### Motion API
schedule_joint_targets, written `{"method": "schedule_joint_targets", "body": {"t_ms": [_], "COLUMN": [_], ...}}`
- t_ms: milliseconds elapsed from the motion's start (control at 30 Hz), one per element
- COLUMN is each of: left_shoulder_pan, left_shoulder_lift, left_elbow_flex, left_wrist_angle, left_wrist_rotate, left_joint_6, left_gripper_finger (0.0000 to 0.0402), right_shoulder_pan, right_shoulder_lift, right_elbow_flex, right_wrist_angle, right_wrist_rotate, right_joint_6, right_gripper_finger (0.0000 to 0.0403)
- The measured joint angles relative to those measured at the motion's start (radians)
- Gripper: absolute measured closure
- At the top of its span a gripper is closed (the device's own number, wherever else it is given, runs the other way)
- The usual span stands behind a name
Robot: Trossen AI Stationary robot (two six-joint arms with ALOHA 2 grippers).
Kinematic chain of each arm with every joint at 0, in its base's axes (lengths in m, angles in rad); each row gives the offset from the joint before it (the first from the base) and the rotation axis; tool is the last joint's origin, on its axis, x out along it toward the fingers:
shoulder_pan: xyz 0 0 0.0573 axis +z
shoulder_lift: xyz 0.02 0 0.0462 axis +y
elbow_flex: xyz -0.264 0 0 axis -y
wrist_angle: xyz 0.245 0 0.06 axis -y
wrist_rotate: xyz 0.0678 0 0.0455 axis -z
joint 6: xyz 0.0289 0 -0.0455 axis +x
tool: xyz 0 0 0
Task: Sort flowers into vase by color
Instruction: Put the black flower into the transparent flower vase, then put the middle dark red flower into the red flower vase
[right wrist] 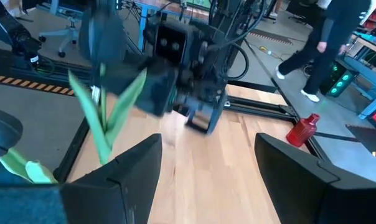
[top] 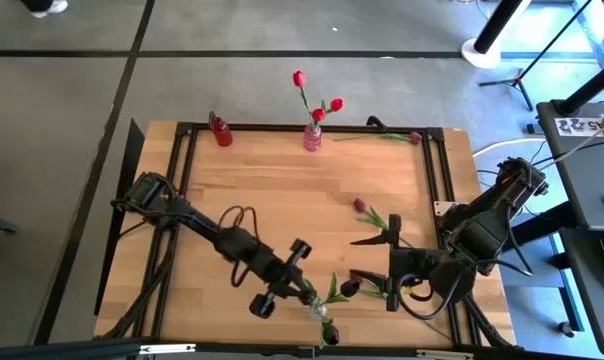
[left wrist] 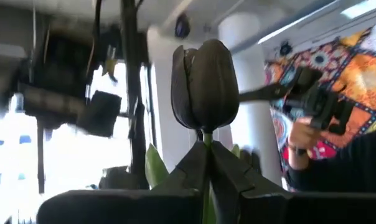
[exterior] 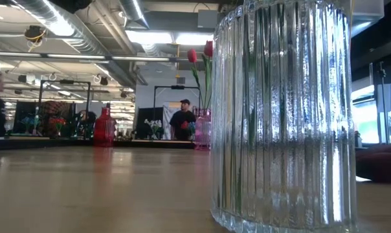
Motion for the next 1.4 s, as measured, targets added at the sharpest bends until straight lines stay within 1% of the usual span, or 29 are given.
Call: {"method": "schedule_joint_targets", "body": {"t_ms": [133,200,267,367,433,533,667,867,900,1000,1167,1267,1400], "left_shoulder_pan": [0.002,0.008,0.015,0.016,0.017,0.017,0.017,0.017,0.017,0.016,-0.005,-0.014,-0.022], "left_shoulder_lift": [-0.012,-0.038,-0.072,-0.137,-0.184,-0.254,-0.337,-0.413,-0.419,-0.418,-0.413,-0.413,-0.413], "left_elbow_flex": [0.0,0.0,0.0,-0.001,-0.001,-0.001,-0.001,-0.001,-0.001,-0.001,-0.001,-0.001,-0.001], "left_wrist_angle": [-0.134,-0.245,-0.371,-0.56,-0.669,-0.83,-1.011,-1.179,-1.2,-1.189,-1.163,-1.11,-1.095], "left_wrist_rotate": [-0.023,-0.023,-0.032,-0.055,-0.056,-0.056,-0.056,-0.079,-0.079,-0.07,-0.066,-0.076,-0.142], "left_joint_6": [-0.052,-0.073,-0.078,-0.094,-0.1,-0.101,-0.101,-0.097,-0.097,-0.121,-0.146,-0.111,-0.04], "left_gripper_finger": [0.0367,0.0347,0.0327,0.0298,0.0281,0.0261,0.0244,0.024,0.024,0.024,0.0229,0.0214,0.0194], "right_shoulder_pan": [0.0,0.0,0.0,0.0,0.0,0.0,-0.003,-0.057,-0.072,-0.101,-0.134,-0.135,-0.139], "right_shoulder_lift": [0.0,-0.003,-0.006,-0.01,-0.017,-0.038,-0.065,-0.065,-0.064,-0.056,-0.058,-0.057,-0.057], "right_elbow_flex": [0.0,0.0,0.0,0.0,0.0,0.0,0.0,0.0,0.0,-0.001,-0.001,-0.001,-0.001], "right_wrist_angle": [0.0,-0.002,-0.015,-0.089,-0.142,-0.211,-0.326,-0.476,-0.486,-0.488,-0.488,-0.487,-0.486], "right_wrist_rotate": [0.002,0.005,-0.016,-0.067,-0.058,-0.018,0.007,0.0,-0.012,-0.04,-0.048,-0.038,-0.04], "right_joint_6": [0.004,0.013,0.046,0.126,0.175,0.248,0.361,0.496,0.5,0.497,0.471,0.46,0.454], "right_gripper_finger": [0.0146,0.0146,0.0146,0.0146,0.0146,0.0146,0.0146,0.0146,0.0146,0.0146,0.0145,0.0145,0.0145]}}
